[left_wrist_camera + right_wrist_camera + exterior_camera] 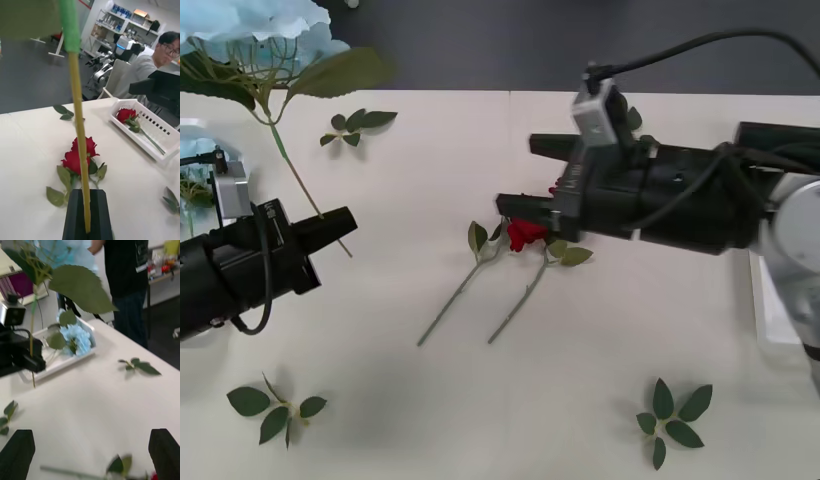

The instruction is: Put the red flowers into the right box and the blue flowers into the left box

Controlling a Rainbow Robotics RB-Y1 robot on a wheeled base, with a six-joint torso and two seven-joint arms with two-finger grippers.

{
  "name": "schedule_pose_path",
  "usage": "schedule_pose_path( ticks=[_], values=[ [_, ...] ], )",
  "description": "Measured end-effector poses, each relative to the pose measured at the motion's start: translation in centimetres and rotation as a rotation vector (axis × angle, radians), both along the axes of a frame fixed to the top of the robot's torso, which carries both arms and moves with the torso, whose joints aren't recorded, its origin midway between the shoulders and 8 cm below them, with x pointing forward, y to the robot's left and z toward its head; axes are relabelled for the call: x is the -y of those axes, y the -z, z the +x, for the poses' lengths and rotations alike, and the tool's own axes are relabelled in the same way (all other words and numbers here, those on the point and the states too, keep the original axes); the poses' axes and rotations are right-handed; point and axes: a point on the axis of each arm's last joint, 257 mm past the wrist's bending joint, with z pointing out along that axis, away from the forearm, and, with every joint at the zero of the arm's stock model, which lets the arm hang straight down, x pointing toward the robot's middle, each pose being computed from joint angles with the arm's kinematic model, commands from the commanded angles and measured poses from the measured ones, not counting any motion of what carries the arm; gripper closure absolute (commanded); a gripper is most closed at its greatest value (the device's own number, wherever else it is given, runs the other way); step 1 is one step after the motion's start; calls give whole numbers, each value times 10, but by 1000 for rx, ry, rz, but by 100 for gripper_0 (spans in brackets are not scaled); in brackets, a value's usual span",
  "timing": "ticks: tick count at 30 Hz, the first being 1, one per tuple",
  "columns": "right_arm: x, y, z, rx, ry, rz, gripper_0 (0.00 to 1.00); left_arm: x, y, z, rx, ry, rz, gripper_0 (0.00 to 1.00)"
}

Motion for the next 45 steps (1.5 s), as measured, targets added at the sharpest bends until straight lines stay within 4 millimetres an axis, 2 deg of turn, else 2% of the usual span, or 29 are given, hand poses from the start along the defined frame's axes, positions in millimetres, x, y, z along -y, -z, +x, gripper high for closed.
schedule_pose_path(
  ticks=[3,6,9,13,16,19,24,29,38,45],
  values=[
    [36,0,4,-81,42,-13,11,-17,1,-4,-1,-39,47,100],
    [56,5,1,-173,65,-21,11,-43,-1,-4,-82,-124,52,100],
    [66,15,-6,-260,68,-41,11,-69,-2,-6,-176,-214,30,100],
    [77,33,-15,-431,102,-83,11,-97,0,-5,-196,-330,71,100],
    [81,36,-10,-532,166,-83,10,-114,5,-4,-275,-412,31,100],
    [76,37,-3,-546,197,-93,11,-132,10,1,-374,-494,-53,100],
    [60,65,3,-678,300,-141,10,-174,26,8,-437,-655,-44,100],
    [44,90,3,-761,381,-191,10,-218,39,7,-575,-834,-161,100],
    [28,129,3,-849,557,-246,11,-281,45,8,-596,-1077,-157,99],
    [12,154,5,-847,665,-240,11,-331,54,34,-605,-1203,-117,99]
  ],
)
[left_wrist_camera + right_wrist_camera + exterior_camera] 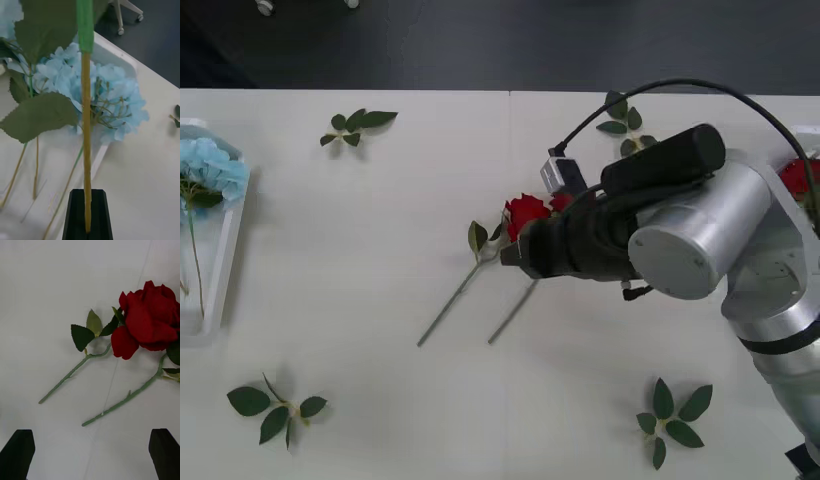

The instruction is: Put the red flowers into the right box and the blue flowers into the left box

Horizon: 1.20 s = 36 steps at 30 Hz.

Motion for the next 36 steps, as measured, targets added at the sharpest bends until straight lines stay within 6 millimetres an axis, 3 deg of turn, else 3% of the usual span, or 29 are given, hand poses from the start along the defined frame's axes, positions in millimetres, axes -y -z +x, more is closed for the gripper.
schedule_pose_path(
  ticks=[9,17,19,22,24,26,30,36],
  values=[
    [6,24,-1,2,117,-62,11,-64,22,24,-124,-103,65,99],
    [23,52,17,-19,248,-79,10,-91,60,22,-205,-147,128,97],
    [22,60,25,-18,266,-73,11,-92,68,22,-220,-148,138,84],
    [19,71,33,-21,280,-56,11,-89,72,22,-227,-142,139,22],
    [18,75,39,-13,285,-37,11,-89,72,22,-227,-141,139,7],
    [19,80,43,-12,292,-31,10,-89,72,23,-226,-141,138,1],
    [23,89,48,-17,305,-30,11,-82,71,26,-214,-127,111,0],
    [33,101,50,-30,324,-56,10,-47,54,26,-235,-47,70,0]
  ],
)
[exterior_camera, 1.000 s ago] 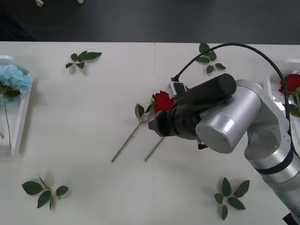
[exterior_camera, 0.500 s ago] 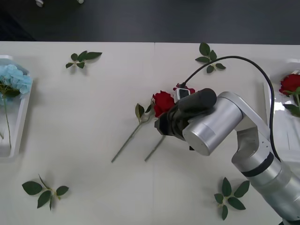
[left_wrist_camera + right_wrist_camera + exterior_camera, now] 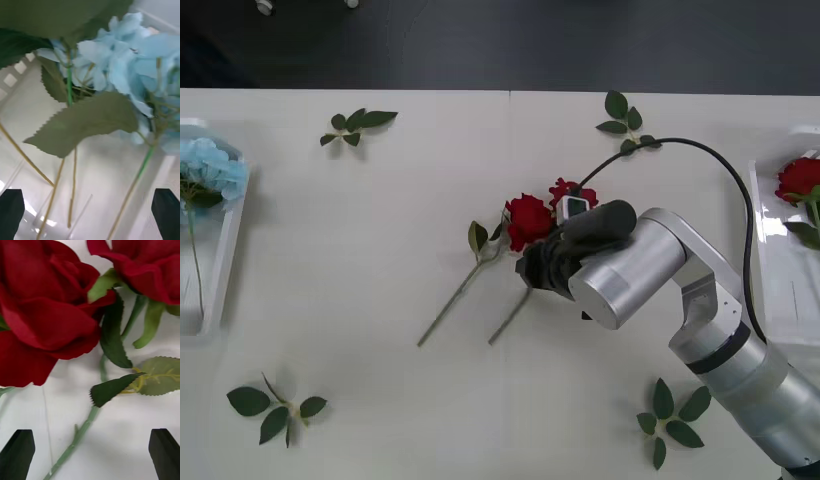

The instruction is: Put the red flowers into the right box and the blue flowers into the left box

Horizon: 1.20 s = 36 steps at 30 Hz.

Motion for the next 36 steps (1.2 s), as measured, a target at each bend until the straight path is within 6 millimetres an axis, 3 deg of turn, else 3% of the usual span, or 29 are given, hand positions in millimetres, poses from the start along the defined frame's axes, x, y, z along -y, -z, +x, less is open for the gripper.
schedule_pose_path(
  ticks=[6,13,23,30,36],
  values=[
    [-1,8,17,45,11,42,11,39,-37,-17,8,100,12,0],
    [6,19,20,38,26,34,10,90,-59,-42,17,232,42,0],
    [6,23,18,45,1,-12,11,177,-71,-35,42,431,101,0],
    [15,33,3,-28,-7,-84,11,240,-80,-29,125,523,16,0],
    [25,39,-8,-84,11,-113,11,291,-72,-32,149,668,13,0]
  ],
)
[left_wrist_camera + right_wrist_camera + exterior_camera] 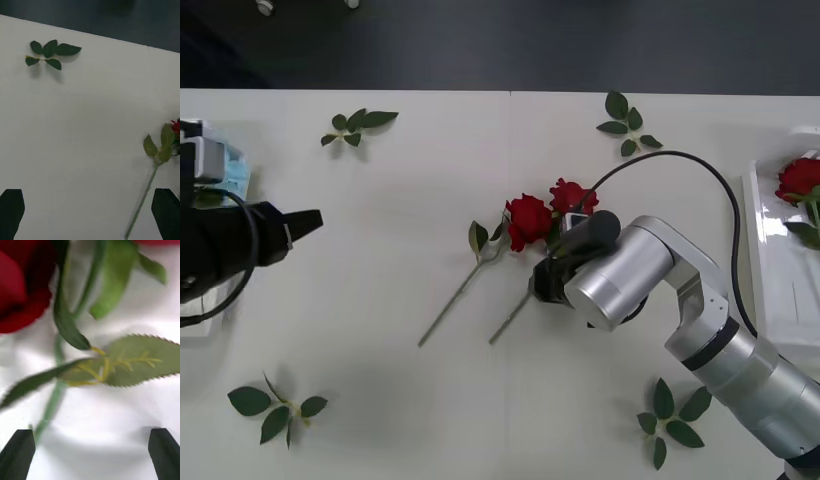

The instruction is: Put the red flowers into the right box and the blue flowers into the left box

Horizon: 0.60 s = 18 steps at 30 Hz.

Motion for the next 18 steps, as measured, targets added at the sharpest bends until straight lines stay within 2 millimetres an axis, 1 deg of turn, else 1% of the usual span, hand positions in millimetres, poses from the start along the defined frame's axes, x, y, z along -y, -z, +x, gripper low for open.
schedule_pose_path(
  ticks=[5,8,12,15,18],
  values=[
    [0,0,0,-1,0,1,11,40,17,-2,-38,93,48,0],
    [-1,0,-1,-9,2,8,10,57,23,-5,-86,144,105,0],
    [0,-1,-2,-29,20,26,11,68,15,-2,-102,182,151,0],
    [1,-1,-3,-44,38,30,11,72,8,0,-99,196,163,0],
    [6,4,-11,-91,71,16,11,75,7,2,-97,202,168,0]
  ],
)
